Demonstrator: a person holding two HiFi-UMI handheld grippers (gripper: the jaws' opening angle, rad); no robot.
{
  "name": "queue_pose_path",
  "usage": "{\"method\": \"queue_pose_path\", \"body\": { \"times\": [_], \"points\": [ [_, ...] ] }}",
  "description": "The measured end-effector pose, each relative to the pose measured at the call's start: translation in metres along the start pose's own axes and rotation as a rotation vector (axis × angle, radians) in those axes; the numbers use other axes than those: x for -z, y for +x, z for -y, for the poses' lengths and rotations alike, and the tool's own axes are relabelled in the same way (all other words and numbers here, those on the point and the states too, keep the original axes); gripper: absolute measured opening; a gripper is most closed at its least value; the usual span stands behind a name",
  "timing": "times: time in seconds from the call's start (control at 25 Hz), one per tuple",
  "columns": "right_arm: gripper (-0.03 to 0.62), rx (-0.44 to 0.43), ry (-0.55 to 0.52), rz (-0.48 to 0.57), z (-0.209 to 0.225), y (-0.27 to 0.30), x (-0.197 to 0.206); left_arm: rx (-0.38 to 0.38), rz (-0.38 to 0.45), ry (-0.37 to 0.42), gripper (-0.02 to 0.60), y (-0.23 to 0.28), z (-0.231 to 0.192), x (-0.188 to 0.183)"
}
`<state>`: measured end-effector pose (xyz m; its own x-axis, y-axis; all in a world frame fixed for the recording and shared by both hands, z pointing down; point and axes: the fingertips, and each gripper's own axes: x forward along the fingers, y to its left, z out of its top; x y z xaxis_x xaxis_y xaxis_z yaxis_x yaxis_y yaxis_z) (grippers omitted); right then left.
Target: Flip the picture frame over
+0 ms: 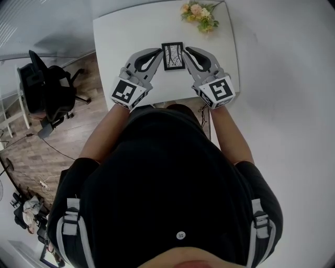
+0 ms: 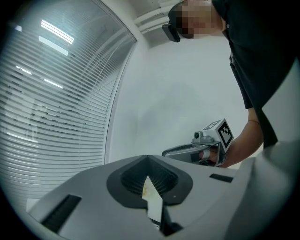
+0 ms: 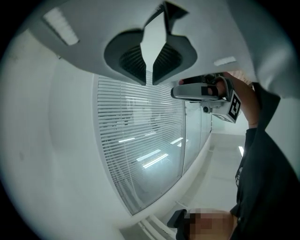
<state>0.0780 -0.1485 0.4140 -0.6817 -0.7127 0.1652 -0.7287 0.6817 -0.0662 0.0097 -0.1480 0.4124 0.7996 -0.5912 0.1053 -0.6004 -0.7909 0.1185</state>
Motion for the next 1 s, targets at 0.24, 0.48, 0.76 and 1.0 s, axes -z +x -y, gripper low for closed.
{"method": "queue_pose_path", "body": {
  "times": [0.24, 0.48, 0.76, 1.0],
  "points": [
    [0.031, 0.029, 0.000, 0.031, 0.003, -0.006, -0.008, 0.018, 0.041, 0.035, 0.005, 0.003, 0.007, -0.017],
    [0.011, 0.032, -0.013, 0.055, 0.001, -0.007, -0.019, 0.018, 0.024, 0.044, 0.005, 0.001, 0.006, -0.019],
    [0.011, 0.025, -0.020, 0.075, -0.001, -0.003, -0.029, 0.035, 0.073, 0.045, 0.005, 0.001, 0.008, -0.031],
    [0.009, 0.028, -0.027, 0.084, 0.000, -0.003, -0.035, 0.024, 0.077, 0.052, 0.005, 0.003, 0.008, -0.037]
  ]
}}
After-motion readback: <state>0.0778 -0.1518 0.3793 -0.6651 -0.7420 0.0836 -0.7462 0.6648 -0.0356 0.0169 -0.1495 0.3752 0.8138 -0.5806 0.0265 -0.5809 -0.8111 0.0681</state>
